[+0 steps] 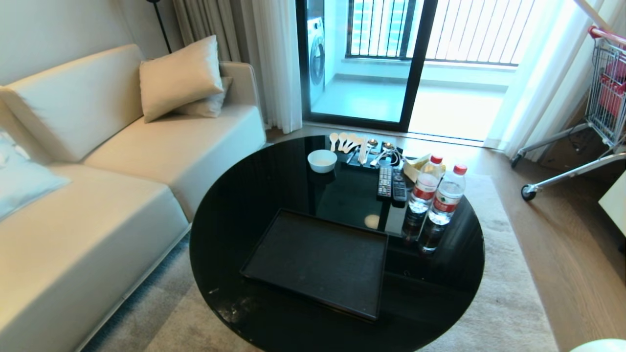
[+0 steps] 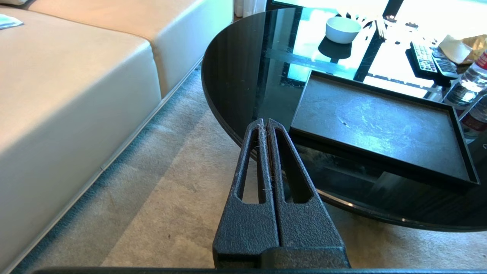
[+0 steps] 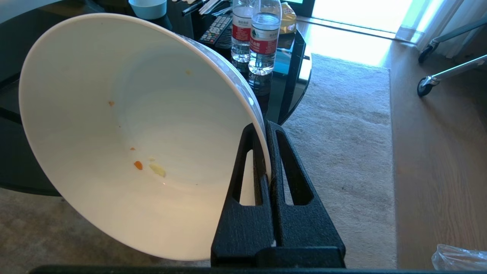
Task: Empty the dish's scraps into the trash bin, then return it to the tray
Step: Put the bowl back to the table
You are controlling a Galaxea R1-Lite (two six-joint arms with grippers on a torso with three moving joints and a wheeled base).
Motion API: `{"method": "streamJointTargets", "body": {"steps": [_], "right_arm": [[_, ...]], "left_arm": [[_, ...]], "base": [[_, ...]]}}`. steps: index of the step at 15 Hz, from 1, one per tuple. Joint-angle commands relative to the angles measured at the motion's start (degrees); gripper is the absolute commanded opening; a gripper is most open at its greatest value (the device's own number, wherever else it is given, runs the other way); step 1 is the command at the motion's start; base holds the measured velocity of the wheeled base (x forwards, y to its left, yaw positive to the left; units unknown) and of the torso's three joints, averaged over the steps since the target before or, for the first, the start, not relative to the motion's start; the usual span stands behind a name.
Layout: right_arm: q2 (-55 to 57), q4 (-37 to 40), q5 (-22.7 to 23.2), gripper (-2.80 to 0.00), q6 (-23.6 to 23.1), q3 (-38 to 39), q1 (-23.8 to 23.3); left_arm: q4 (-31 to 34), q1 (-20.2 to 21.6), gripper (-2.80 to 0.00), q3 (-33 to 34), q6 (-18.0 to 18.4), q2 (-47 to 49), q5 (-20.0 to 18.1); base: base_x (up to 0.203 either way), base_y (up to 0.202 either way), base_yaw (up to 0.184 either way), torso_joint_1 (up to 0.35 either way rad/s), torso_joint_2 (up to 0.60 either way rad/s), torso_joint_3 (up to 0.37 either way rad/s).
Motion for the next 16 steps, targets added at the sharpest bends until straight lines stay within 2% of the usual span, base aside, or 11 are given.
{"method": "streamJointTargets", "body": {"steps": [1, 6, 16], "right_arm": [[0.09, -0.01, 0.03, -2.8, -0.04, 0.0, 0.05], [0.09, -0.01, 0.03, -2.8, -0.04, 0.0, 0.05], [0.09, -0.01, 0.03, -2.8, -0.04, 0.0, 0.05]], "left_arm": [[-0.02, 0.01, -2.8, 0.0, -0.07, -0.02, 0.02], [-0.02, 0.02, -2.8, 0.0, -0.07, -0.02, 0.02], [-0.02, 0.0, -2.8, 0.0, -0.07, -0.02, 0.02]], "base": [[0.0, 0.0, 0.0, 0.0, 0.0, 0.0], [0.0, 0.04, 0.0, 0.0, 0.0, 0.0], [0.0, 0.184, -0.001, 0.004, 0.0, 0.003]]}}
